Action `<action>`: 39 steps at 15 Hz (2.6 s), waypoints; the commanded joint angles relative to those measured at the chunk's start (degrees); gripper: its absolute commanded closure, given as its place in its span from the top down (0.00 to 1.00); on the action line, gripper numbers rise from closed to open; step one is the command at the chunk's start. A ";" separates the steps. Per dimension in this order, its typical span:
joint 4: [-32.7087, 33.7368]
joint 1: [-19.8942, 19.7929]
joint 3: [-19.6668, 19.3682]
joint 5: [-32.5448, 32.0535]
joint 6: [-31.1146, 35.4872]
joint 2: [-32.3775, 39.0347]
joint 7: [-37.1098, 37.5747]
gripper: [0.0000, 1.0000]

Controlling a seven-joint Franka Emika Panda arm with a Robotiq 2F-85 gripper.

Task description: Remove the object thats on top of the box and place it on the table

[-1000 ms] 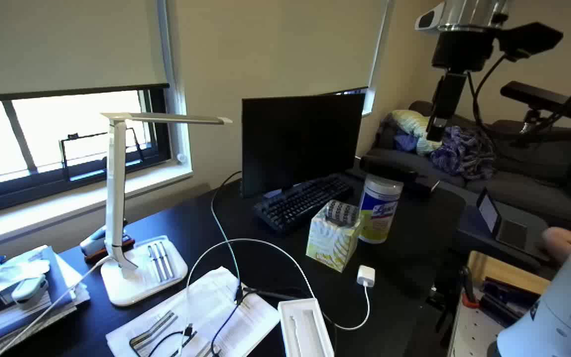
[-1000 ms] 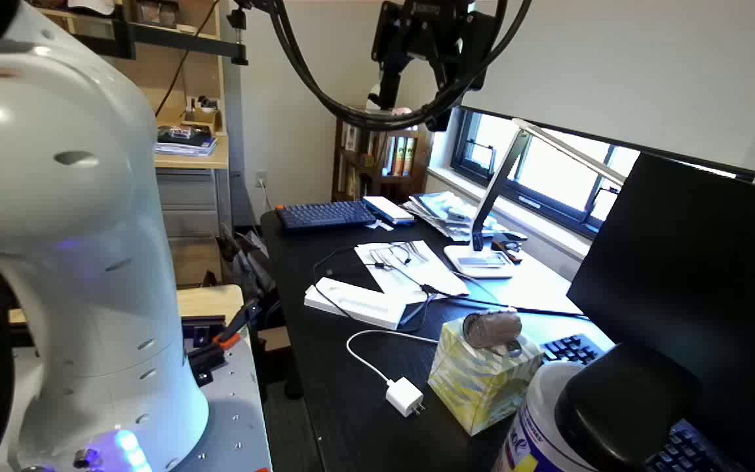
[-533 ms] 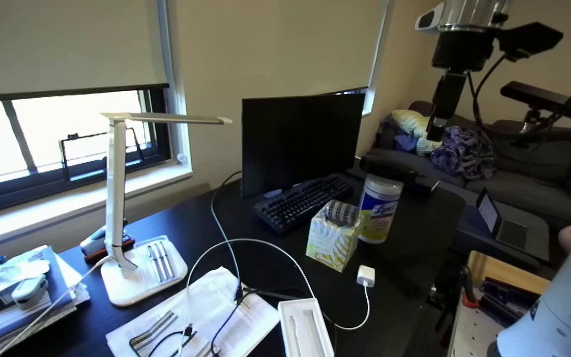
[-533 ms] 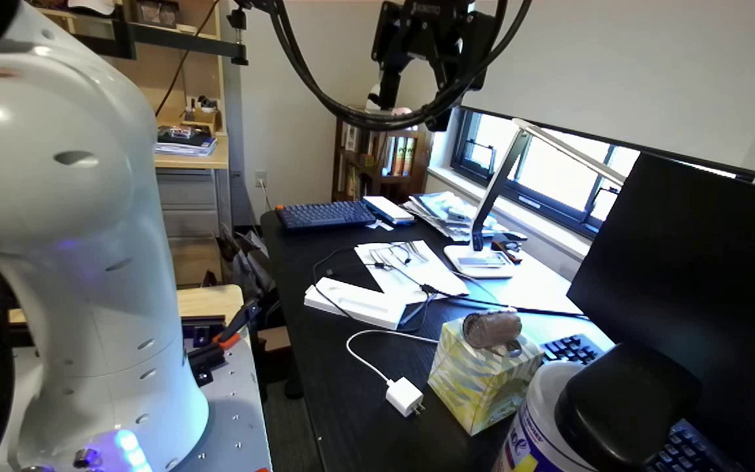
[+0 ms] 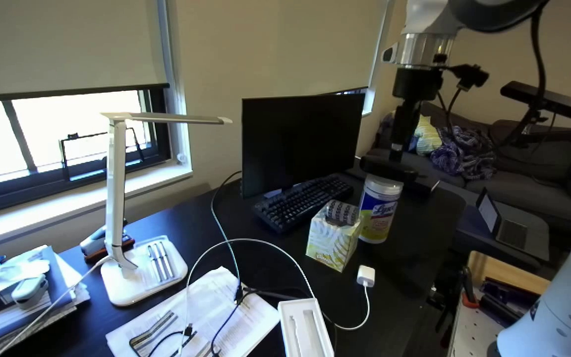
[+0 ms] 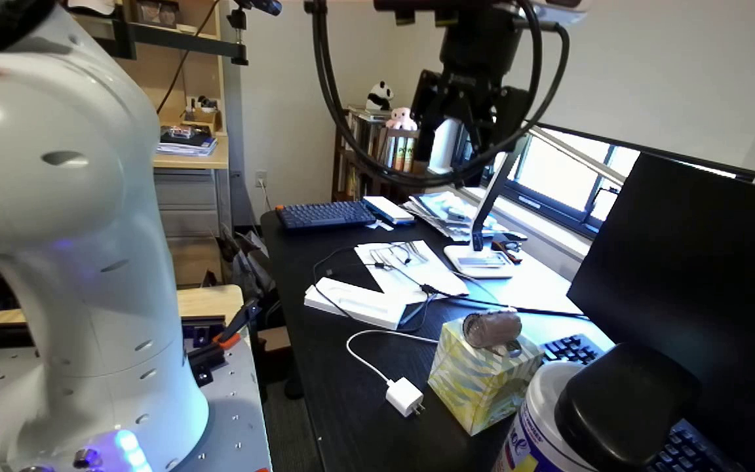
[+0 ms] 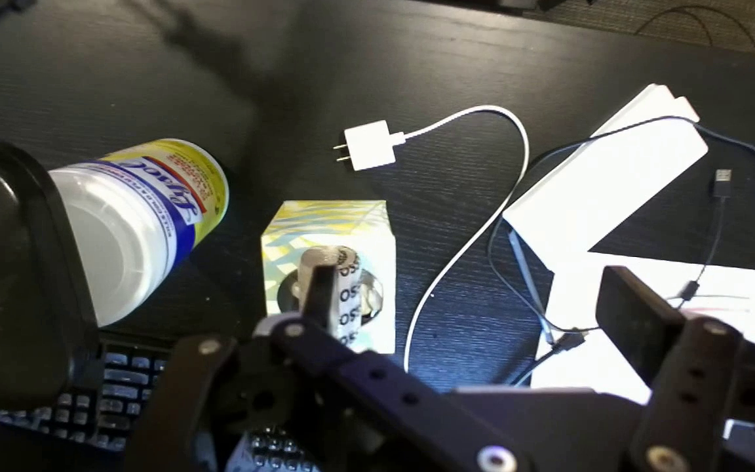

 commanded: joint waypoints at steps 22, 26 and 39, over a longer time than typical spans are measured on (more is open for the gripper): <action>0.36 -8.19 -5.19 1.72 34.11 37.18 -22.93 1.00; 0.68 -8.43 -4.80 3.29 34.88 38.09 -25.72 1.00; -3.50 -3.66 -4.19 0.93 13.17 12.68 -22.65 1.00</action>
